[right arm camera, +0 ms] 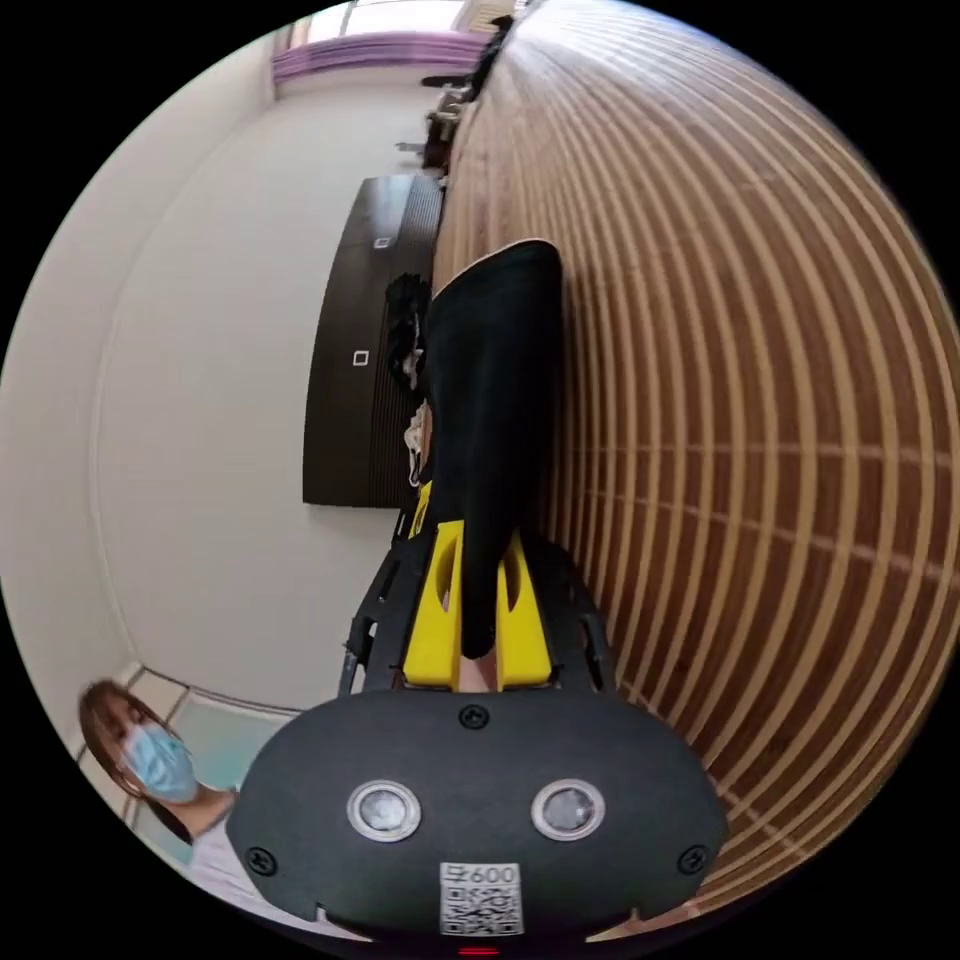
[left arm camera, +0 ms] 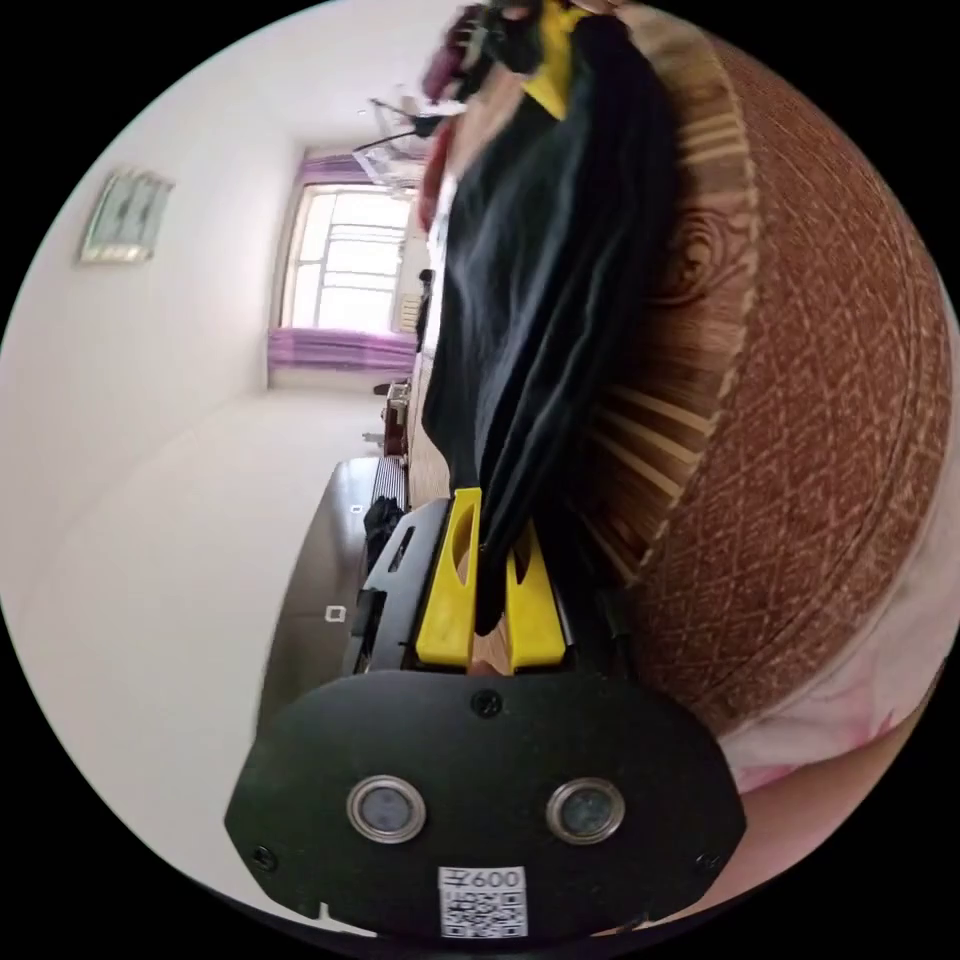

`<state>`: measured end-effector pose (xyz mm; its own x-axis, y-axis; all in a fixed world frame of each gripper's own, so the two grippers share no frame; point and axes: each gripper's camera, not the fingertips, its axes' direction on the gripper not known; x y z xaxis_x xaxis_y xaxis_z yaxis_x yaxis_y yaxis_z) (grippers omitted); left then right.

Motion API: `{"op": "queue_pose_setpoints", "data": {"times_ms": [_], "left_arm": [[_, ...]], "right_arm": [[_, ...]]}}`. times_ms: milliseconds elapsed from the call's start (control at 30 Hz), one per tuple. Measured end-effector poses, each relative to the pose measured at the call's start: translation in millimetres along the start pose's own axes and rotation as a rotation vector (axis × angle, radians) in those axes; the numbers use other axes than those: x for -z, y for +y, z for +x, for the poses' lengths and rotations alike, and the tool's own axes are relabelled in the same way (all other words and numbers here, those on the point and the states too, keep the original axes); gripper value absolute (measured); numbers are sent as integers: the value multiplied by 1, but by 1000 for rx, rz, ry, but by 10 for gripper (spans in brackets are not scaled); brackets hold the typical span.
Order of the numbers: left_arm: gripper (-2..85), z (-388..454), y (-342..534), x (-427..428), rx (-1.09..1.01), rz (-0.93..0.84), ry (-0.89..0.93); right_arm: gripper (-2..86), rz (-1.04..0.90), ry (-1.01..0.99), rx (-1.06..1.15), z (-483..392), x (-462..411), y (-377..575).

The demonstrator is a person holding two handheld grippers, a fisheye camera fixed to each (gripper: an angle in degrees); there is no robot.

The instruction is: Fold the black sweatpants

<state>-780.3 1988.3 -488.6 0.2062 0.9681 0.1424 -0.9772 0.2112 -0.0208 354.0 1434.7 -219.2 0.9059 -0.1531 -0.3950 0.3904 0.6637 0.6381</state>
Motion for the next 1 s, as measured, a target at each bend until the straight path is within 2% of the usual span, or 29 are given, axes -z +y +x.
{"op": "queue_pose_setpoints", "data": {"times_ms": [167,367,500,633,733,900,967,1000], "left_arm": [[-2,0,23,44,21,55,-166],[-2,-40,41,91,56,72,-142],[-2,-67,56,123,79,124,-157],[-2,-99,57,156,66,119,-143],[-3,-130,53,180,28,93,-63],[-4,-220,25,220,-70,-22,160],[-3,-243,6,236,-232,-69,191],[-3,-260,-7,248,-383,-110,215]], "right_arm": [[-5,63,-51,116,57,9,26],[-6,27,-85,160,132,12,16],[-6,78,-23,243,169,13,24],[-6,58,-84,180,246,17,4],[-6,94,2,204,285,16,-1],[-7,97,11,52,377,17,-34],[-7,73,-27,-308,431,24,-54],[-7,91,-36,-330,436,27,-55]]}}
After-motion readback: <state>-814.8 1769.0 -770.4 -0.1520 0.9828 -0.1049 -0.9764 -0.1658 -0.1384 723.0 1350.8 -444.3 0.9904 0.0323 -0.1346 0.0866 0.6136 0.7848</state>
